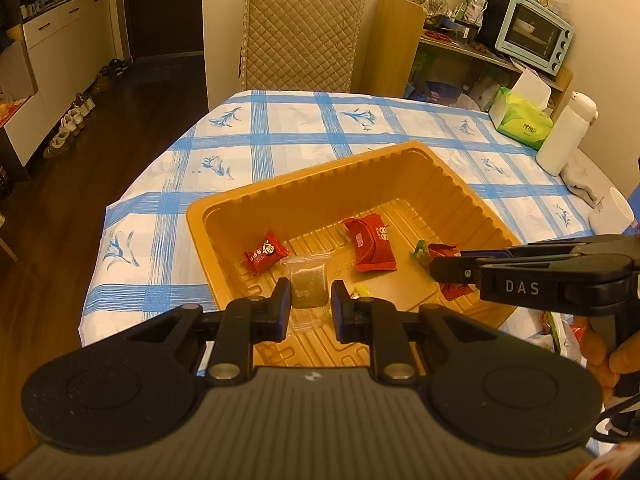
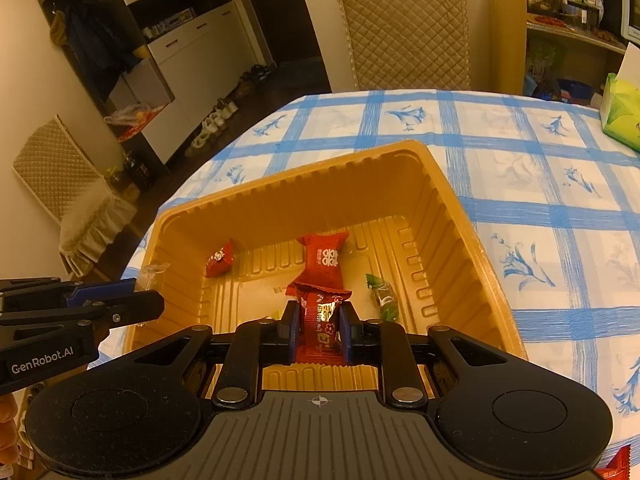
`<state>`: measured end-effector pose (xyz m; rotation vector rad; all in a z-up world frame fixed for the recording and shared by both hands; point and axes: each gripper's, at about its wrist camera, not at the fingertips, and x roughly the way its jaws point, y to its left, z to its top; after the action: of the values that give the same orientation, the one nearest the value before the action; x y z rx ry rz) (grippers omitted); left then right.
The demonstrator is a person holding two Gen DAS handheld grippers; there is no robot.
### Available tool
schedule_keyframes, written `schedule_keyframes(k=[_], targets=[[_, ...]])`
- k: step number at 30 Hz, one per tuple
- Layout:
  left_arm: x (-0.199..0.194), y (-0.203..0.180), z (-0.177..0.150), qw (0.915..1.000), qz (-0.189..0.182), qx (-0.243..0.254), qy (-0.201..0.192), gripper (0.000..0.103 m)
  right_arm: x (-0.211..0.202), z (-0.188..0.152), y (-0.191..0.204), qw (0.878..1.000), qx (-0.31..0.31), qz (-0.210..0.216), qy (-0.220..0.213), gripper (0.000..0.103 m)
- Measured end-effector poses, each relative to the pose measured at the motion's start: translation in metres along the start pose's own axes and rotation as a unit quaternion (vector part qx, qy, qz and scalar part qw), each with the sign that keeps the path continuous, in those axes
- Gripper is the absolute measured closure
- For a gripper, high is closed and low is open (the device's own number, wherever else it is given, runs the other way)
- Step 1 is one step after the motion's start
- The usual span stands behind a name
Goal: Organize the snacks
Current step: 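Carry both held candies over the orange tray, then open the right tool to drop the red-and-gold candy into the tray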
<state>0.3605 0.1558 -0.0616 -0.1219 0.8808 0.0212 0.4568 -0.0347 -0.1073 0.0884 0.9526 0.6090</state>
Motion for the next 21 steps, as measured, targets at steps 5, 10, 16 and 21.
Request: schedule_keyframes(k=[5,10,16,21], targets=[[0.002,0.001,0.000,1.0000,-0.001,0.000,0.002,0.084,0.004,0.002,-0.003,1.000,0.013,0.010,0.015,0.081],[0.003,0.002,0.000,1.0000,0.000,0.001,0.003,0.084,0.000,0.001,-0.005,1.000,0.018,0.008,0.010,0.064],[0.005,0.002,0.001,1.0000,0.001,0.002,0.001,0.084,-0.008,0.004,-0.008,1.000,0.027,0.000,-0.002,0.057],[0.009,0.003,0.005,1.0000,0.002,0.005,0.002,0.084,-0.011,0.008,-0.011,0.999,0.032,-0.006,-0.007,0.056]])
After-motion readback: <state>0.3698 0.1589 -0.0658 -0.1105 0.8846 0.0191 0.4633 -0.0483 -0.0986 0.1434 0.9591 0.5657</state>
